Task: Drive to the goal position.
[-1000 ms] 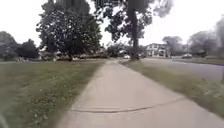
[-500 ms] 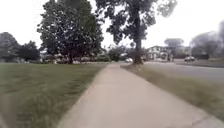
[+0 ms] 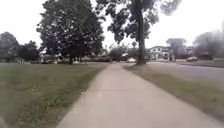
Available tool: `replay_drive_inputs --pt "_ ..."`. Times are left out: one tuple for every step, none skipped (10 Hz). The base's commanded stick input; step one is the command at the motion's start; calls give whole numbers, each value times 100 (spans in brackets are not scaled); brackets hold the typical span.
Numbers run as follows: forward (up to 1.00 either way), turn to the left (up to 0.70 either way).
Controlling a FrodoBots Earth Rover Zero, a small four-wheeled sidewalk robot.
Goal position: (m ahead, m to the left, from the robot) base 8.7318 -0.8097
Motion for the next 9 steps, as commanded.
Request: replay_drive_inputs --pt "100 0" --pt "100 0" --pt "100 0" --pt "100 0" --pt "100 0" --pt "100 0" --pt "100 0" --pt "100 0" --pt "100 0"
